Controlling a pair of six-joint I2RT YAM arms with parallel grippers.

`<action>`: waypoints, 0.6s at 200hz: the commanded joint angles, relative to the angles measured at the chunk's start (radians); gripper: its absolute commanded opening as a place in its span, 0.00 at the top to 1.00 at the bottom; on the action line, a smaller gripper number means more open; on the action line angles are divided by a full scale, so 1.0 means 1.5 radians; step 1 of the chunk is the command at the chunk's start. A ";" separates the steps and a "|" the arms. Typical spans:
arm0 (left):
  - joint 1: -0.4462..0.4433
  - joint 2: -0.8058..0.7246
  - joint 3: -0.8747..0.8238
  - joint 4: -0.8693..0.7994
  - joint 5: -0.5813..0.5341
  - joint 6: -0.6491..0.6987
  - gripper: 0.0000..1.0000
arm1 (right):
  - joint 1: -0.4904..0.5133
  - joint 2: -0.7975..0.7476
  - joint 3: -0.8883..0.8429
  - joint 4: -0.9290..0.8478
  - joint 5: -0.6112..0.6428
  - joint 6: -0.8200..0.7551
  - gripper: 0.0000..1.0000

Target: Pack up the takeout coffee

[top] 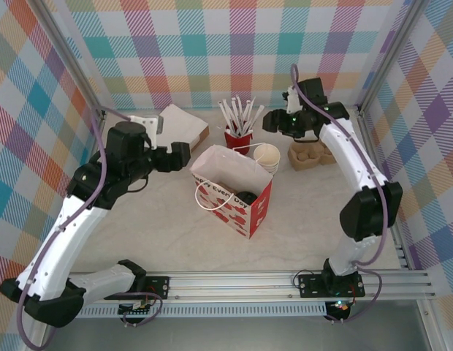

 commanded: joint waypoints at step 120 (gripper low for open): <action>-0.001 -0.075 -0.042 -0.003 -0.093 -0.022 0.02 | -0.009 0.383 0.460 -0.052 -0.026 0.051 0.56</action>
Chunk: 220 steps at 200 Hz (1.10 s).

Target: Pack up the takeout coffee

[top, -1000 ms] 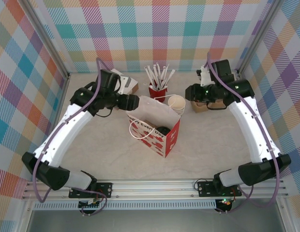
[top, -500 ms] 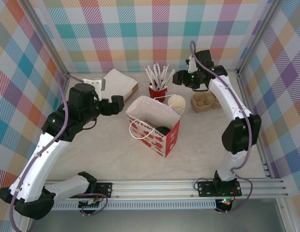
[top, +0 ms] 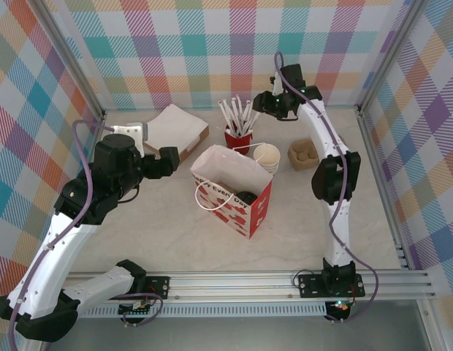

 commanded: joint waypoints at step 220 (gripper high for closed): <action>-0.001 -0.014 -0.017 0.005 -0.041 0.007 0.01 | 0.001 -0.138 0.068 -0.103 0.066 -0.086 0.95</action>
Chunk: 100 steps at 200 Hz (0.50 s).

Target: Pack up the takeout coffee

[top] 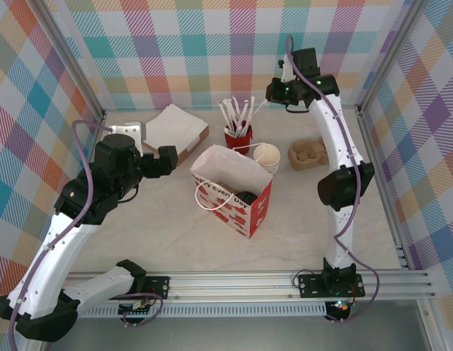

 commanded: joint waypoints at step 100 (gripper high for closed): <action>0.000 -0.023 -0.034 0.015 -0.034 -0.009 0.01 | 0.006 -0.159 0.024 -0.061 0.069 -0.083 0.95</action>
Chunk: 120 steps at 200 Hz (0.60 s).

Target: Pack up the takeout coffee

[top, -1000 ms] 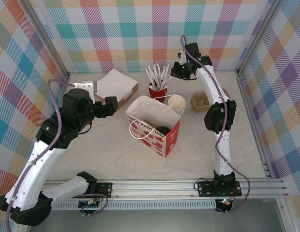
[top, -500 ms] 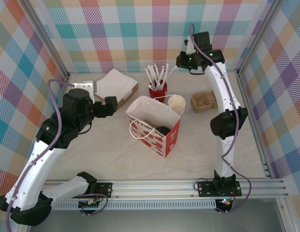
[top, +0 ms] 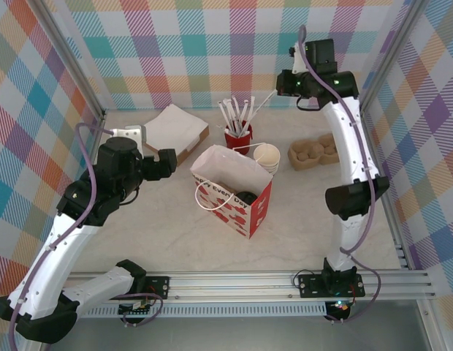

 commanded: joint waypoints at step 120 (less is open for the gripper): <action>-0.001 -0.051 -0.025 0.007 -0.032 -0.025 0.01 | 0.054 -0.309 -0.154 -0.054 -0.139 -0.005 0.94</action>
